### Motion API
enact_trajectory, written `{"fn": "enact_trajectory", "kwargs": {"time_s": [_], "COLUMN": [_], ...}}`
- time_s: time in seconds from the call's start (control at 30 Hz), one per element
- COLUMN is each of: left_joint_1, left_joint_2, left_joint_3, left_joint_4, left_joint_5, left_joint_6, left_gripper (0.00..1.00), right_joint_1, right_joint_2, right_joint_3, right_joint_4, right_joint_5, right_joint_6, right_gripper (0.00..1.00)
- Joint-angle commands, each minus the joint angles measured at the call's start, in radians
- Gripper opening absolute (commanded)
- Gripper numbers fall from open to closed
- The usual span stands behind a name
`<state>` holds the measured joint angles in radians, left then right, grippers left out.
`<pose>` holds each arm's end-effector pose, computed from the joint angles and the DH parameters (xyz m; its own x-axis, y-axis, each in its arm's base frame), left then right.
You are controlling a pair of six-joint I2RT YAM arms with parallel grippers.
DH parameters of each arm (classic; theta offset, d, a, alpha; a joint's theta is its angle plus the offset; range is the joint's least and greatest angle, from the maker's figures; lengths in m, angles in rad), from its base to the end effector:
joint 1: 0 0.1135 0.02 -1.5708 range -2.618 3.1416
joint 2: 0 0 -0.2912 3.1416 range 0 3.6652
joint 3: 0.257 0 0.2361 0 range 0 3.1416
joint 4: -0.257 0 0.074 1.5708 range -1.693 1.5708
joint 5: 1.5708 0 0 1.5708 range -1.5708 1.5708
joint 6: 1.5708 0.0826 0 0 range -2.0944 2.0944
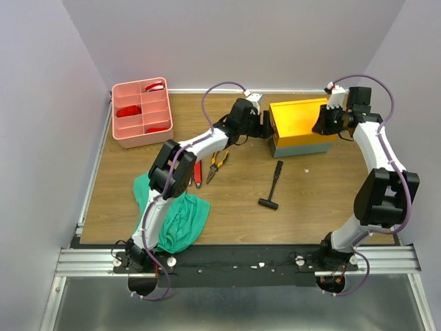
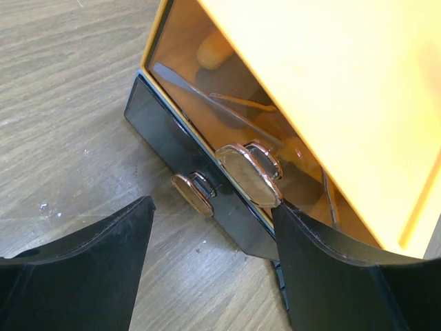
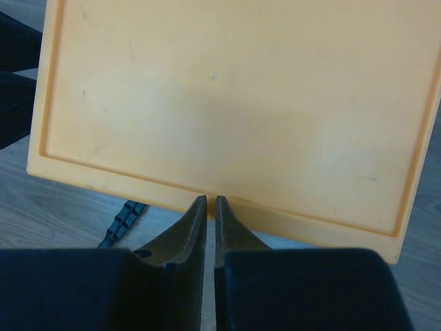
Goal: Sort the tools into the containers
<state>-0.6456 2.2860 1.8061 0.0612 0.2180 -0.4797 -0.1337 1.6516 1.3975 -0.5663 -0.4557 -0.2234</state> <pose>0.4545 -0.3648 0.2183 -0.6320 -0.0880 -0.7699 0.5113 0.6992 -0.4997 0.3821 -0.0147 0.2961 -0.6675 -0.1109 -0.7363 -0.3339 0.9284 0.1628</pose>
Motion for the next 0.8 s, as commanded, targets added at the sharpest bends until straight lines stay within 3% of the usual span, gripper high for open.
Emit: {"fn": "enact_trajectory", "kwargs": {"time_s": [0.0,0.17,0.3,0.77], "left_joint_1": [0.014,0.057,0.073,0.061], "left_joint_2": [0.038,-0.019,-0.048,0.053], "left_joint_3": [0.019,-0.071,-0.157,-0.042], "left_joint_4": [0.022,0.114,0.146,0.109], "left_joint_5": [0.001,0.151,0.173,0.129], "left_joint_6": [-0.005,-0.069,-0.063,-0.066], "left_gripper": [0.77,0.75,0.73,0.76], "right_joint_1": [0.011,0.022,0.025,0.039], "right_joint_2": [0.016,0.022,0.034,0.051], "right_joint_3": [0.009,0.014,0.023,0.032], "right_joint_4": [0.000,-0.006,-0.007,-0.012], "right_joint_5": [0.041,0.049,0.052,0.064], "right_joint_6": [-0.024,-0.033,-0.034,-0.045], "right_gripper": [0.18,0.18,0.18,0.18]}}
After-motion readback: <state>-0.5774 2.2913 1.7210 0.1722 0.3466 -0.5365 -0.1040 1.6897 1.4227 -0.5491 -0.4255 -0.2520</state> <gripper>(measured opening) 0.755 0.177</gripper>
